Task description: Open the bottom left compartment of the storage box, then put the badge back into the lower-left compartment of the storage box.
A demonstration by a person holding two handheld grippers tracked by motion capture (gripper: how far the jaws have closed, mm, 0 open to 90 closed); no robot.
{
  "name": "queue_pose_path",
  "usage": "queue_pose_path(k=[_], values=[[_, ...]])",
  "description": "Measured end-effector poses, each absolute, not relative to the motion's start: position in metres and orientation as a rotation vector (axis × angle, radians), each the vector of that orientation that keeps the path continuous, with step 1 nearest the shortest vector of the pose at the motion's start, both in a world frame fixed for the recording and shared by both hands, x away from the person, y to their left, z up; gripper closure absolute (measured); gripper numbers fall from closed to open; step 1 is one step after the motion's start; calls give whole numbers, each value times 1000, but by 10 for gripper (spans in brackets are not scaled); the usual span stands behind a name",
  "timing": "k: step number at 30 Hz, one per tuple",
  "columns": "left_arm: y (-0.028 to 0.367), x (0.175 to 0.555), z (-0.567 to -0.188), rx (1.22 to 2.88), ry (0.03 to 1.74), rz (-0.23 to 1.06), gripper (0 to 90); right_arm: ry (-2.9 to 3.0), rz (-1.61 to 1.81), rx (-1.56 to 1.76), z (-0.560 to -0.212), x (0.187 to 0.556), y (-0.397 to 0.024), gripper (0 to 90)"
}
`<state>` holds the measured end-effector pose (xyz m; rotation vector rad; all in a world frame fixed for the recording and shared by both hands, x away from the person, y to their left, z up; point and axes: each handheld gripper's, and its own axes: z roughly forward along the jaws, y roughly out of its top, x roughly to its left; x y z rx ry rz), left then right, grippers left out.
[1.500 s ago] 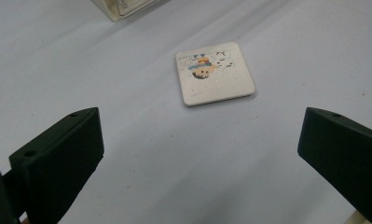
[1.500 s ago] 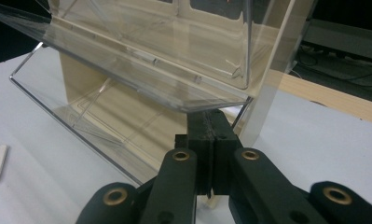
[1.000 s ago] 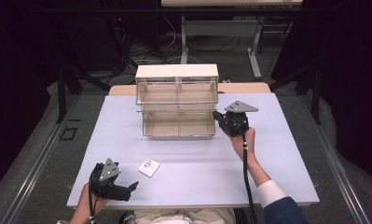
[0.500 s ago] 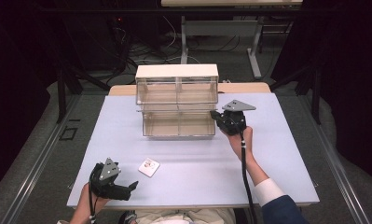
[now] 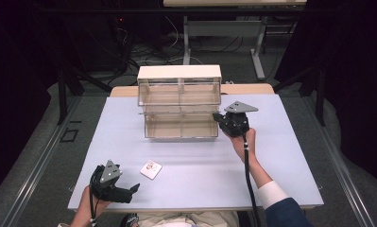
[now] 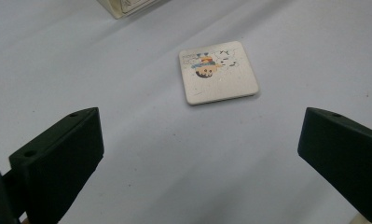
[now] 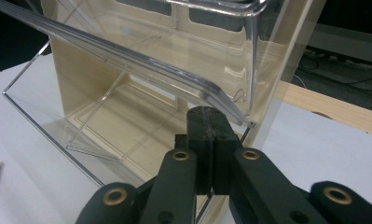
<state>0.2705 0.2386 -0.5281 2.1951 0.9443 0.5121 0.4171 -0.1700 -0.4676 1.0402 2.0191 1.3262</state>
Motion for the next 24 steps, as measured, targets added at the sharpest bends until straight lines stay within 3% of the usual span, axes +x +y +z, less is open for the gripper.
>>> queue_pose_path(k=[24], values=[[237, 270, -528, 2196, 939, 519, 2, 2009, 1338, 1052, -469, 418, -171, 900]])
